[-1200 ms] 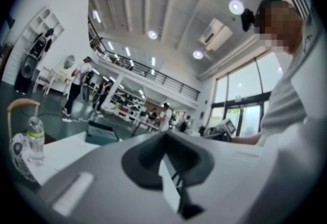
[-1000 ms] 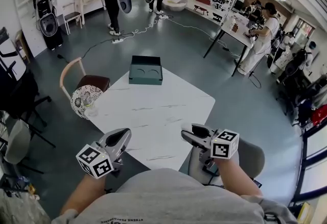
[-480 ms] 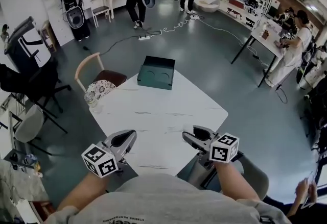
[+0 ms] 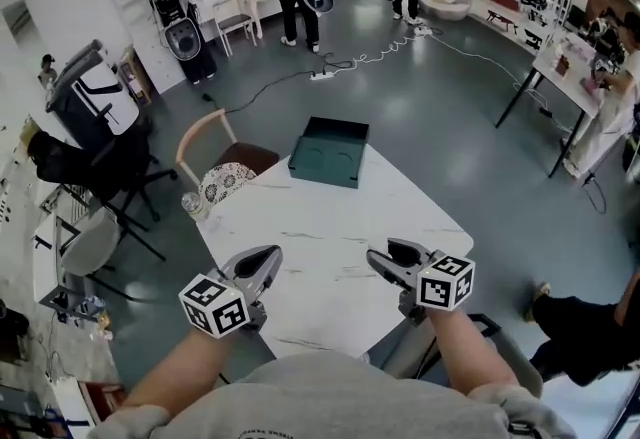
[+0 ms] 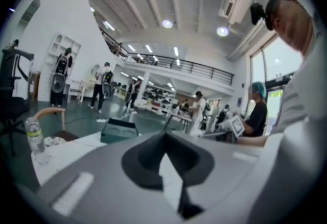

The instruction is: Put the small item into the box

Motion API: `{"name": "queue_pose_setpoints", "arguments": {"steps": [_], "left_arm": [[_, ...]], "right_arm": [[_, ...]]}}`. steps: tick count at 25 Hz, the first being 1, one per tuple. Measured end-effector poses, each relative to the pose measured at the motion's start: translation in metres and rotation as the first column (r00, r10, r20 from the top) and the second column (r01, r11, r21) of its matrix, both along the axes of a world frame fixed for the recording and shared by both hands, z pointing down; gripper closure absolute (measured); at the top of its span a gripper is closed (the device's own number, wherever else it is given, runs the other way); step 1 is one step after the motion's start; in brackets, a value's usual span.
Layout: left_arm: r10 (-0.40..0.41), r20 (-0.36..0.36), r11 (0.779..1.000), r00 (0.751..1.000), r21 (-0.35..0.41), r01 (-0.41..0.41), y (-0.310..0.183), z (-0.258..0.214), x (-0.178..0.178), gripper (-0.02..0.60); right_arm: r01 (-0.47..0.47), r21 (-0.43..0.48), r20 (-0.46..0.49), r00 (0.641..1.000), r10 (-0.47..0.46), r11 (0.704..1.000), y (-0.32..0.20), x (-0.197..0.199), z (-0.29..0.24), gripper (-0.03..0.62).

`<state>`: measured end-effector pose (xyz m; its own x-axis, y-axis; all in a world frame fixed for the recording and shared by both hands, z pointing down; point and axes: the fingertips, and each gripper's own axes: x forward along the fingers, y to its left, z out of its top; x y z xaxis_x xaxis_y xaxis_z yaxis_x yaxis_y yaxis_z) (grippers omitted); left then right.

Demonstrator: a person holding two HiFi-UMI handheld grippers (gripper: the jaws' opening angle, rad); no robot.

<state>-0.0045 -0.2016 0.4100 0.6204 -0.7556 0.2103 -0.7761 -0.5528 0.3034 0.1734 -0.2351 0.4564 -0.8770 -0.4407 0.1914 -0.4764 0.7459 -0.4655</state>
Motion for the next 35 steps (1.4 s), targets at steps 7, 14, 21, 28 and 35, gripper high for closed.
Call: {"name": "queue_pose_setpoints", "arguments": {"steps": [7,14,21,28,35], "left_arm": [[0.008,-0.007,1.000,1.000,0.023,-0.008,-0.085,0.027,-0.038,0.575],[0.035,-0.001,0.998,0.999,0.055,-0.035,-0.202,0.063,-0.042,0.575],[0.019,0.020,0.999,1.000,0.046,-0.020,-0.294,0.092,-0.029,0.575],[-0.006,0.024,1.000,1.000,0.016,0.006,-0.366,0.109,-0.030,0.577],[-0.019,0.049,1.000,0.999,0.008,0.019,-0.418,0.127,-0.031,0.575]], "right_arm": [[-0.023,0.044,-0.100,0.995,0.028,0.999,-0.079,-0.037,0.021,0.427],[-0.113,0.063,-0.190,0.974,0.123,0.992,-0.182,-0.055,0.040,0.427],[-0.132,0.087,-0.267,0.952,0.151,0.987,-0.284,-0.065,0.065,0.427],[-0.143,0.081,-0.296,0.942,0.161,0.986,-0.367,-0.081,0.080,0.427],[-0.175,0.062,-0.351,0.918,0.185,0.983,-0.418,-0.078,0.113,0.427]]}}
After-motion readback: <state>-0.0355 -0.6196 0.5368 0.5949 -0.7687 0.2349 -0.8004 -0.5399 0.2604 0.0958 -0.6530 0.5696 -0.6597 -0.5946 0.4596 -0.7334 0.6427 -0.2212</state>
